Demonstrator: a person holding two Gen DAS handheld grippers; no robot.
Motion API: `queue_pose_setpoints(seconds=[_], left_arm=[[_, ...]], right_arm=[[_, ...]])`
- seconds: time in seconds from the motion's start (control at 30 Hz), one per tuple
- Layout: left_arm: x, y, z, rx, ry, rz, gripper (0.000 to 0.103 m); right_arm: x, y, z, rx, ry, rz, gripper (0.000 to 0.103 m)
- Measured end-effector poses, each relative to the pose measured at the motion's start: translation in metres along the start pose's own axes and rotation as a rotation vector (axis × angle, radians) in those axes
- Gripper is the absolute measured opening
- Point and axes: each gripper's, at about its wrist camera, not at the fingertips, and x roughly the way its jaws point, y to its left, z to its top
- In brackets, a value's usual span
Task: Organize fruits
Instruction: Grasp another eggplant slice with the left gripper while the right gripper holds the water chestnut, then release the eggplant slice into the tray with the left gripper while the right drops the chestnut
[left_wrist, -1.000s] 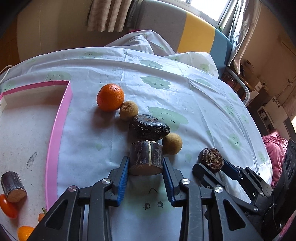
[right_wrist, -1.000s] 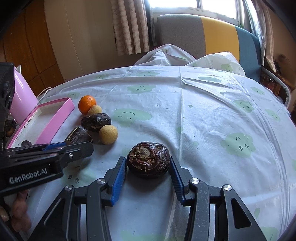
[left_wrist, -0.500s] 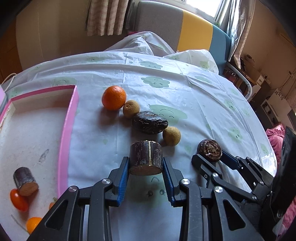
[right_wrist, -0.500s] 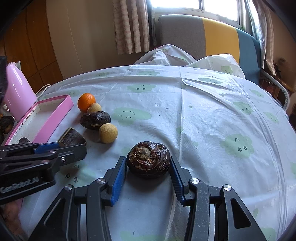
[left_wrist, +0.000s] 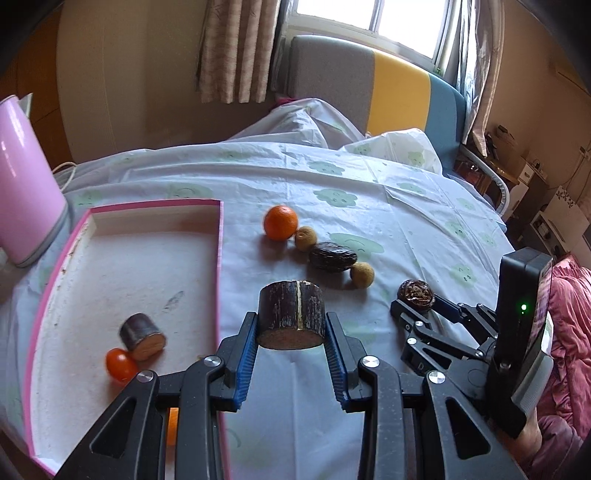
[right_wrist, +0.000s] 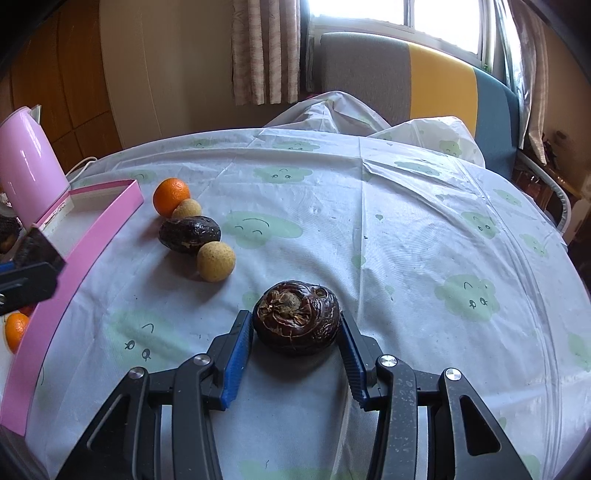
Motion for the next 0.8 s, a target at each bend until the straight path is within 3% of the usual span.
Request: queue_pose_setpoints(seconds=[0.33,0.8], left_arm=[[-0.025,0.045,-0.013,-0.075,-0.033,0.062,0.035],[-0.045,0.141,-0.043,-0.292,-0.037,0.189,0.035]], right_arm=[[-0.008,0.008,-0.001,-0.014,0.02,-0.036,0.045],[-0.041,0.061,0.002,-0.066,0.005,0.108,0.045]])
